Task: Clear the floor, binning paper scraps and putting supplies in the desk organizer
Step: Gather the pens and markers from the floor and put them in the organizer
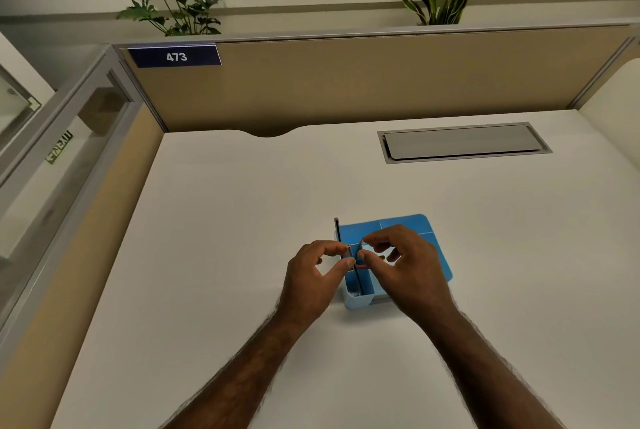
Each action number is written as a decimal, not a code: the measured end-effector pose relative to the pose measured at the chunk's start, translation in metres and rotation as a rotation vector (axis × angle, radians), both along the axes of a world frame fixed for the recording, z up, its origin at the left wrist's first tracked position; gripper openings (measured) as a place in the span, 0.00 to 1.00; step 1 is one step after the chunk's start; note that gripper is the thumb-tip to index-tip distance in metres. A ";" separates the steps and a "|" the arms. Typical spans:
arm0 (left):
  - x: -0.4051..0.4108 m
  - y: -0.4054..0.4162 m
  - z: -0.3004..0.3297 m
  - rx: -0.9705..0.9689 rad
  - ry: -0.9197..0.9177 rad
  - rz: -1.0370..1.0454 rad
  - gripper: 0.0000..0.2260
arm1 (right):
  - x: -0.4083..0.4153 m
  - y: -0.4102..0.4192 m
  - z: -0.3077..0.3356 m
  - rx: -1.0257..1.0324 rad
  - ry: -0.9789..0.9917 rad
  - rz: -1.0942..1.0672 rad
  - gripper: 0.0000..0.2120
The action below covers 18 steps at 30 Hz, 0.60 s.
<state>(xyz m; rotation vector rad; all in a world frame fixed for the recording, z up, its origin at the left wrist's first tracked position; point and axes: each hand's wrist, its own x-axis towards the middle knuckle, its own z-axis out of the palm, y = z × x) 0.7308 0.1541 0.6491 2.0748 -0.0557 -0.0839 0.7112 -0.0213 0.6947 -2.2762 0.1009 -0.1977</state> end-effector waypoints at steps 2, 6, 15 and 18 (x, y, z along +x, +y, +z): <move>0.001 -0.003 0.001 -0.006 -0.008 -0.012 0.08 | -0.001 0.002 -0.001 -0.006 0.006 0.017 0.11; 0.002 -0.006 0.005 -0.020 -0.021 -0.039 0.07 | 0.000 0.006 0.000 -0.019 0.029 0.066 0.11; 0.005 -0.003 0.040 0.008 -0.174 -0.016 0.07 | 0.000 0.002 0.019 0.032 -0.093 0.049 0.10; 0.008 -0.003 0.056 0.037 -0.254 -0.011 0.08 | 0.002 0.004 0.030 0.084 -0.137 0.045 0.15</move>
